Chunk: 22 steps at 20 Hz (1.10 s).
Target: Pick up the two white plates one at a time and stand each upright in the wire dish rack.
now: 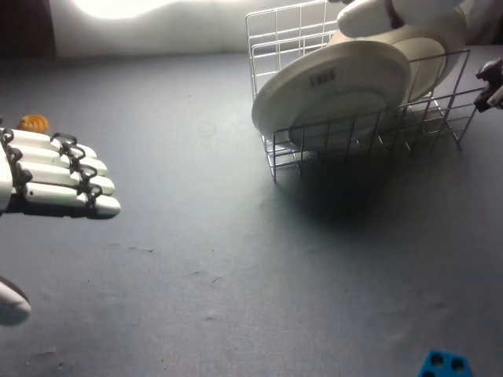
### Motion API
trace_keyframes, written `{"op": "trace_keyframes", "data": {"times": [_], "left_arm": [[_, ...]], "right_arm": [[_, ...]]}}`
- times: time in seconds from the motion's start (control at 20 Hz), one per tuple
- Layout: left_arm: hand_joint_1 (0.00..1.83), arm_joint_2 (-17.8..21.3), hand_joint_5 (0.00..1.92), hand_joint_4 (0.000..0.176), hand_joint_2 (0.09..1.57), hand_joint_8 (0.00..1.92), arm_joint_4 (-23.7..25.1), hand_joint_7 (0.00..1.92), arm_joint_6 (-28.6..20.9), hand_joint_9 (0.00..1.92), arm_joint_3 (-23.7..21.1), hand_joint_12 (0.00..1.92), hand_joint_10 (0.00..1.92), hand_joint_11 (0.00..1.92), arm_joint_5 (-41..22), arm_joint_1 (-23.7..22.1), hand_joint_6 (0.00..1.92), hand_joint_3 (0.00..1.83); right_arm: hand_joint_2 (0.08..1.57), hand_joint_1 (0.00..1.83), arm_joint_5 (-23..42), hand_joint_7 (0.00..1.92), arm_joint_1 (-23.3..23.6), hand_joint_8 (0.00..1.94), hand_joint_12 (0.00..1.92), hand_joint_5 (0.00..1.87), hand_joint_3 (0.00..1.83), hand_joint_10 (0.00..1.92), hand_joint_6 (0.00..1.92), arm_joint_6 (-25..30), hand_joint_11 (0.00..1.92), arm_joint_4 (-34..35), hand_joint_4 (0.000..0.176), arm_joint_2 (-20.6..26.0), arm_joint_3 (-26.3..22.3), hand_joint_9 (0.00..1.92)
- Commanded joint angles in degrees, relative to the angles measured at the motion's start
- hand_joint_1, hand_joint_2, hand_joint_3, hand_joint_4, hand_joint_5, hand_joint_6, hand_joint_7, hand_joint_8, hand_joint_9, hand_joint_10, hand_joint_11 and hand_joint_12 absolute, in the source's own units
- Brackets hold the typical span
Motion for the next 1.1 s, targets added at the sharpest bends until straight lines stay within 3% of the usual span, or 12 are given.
{"op": "trace_keyframes", "data": {"times": [0.0,0.25,0.45,0.7,0.9,1.05], "left_arm": [[0.00,0.23,0.04,0.000,1.07,0.00,-1.87,0.01,-0.14,0.00,-0.25,0.00,0.00,0.00,-1.60,-0.82,0.00,0.00],[0.00,0.27,0.03,0.000,1.06,0.00,-1.02,0.00,1.59,0.00,-1.23,0.00,0.00,0.00,-2.25,-1.53,0.00,0.00],[0.00,0.36,0.01,0.000,1.03,0.00,-1.08,0.00,4.51,0.00,-2.16,0.00,0.00,0.00,-2.17,-1.81,0.00,0.00],[0.00,0.89,0.04,0.000,1.05,0.00,-2.75,0.01,7.93,0.00,-3.20,0.00,0.00,0.00,-2.02,-2.75,0.01,0.00],[0.00,1.92,0.04,0.000,1.08,0.00,-2.48,0.02,9.75,0.00,-4.14,0.00,0.00,0.00,-2.56,-5.37,0.00,0.00],[0.00,2.96,0.04,0.000,1.07,0.01,1.12,0.03,9.59,0.01,-5.22,0.00,0.00,0.00,-3.48,-9.05,0.01,0.00]], "right_arm": [[1.06,1.00,6.14,0.80,1.16,0.00,1.04,0.76,0.00,0.00,0.00,0.35,0.30,0.46,0.000,0.64,-0.34,0.76],[1.06,1.00,6.63,0.80,3.45,0.00,1.07,0.76,0.00,0.00,0.00,-2.85,0.27,0.43,0.000,3.06,-2.81,0.74],[1.07,1.02,14.41,0.79,4.44,0.00,1.06,0.73,0.00,0.00,0.00,-20.03,0.25,0.43,0.000,6.17,-7.53,0.73],[1.03,1.03,15.03,0.84,2.24,0.01,1.04,0.79,0.00,0.02,0.02,-25.92,0.33,0.43,0.000,8.38,-7.91,0.79],[1.05,0.99,15.60,0.83,-0.13,0.01,1.07,0.78,0.00,0.01,0.01,-28.17,0.28,0.42,0.000,11.05,-7.92,0.78],[1.05,0.92,15.58,0.87,-1.05,0.01,1.00,0.80,0.00,0.02,0.01,-32.42,0.33,0.39,0.000,12.86,-8.59,0.81]]}}
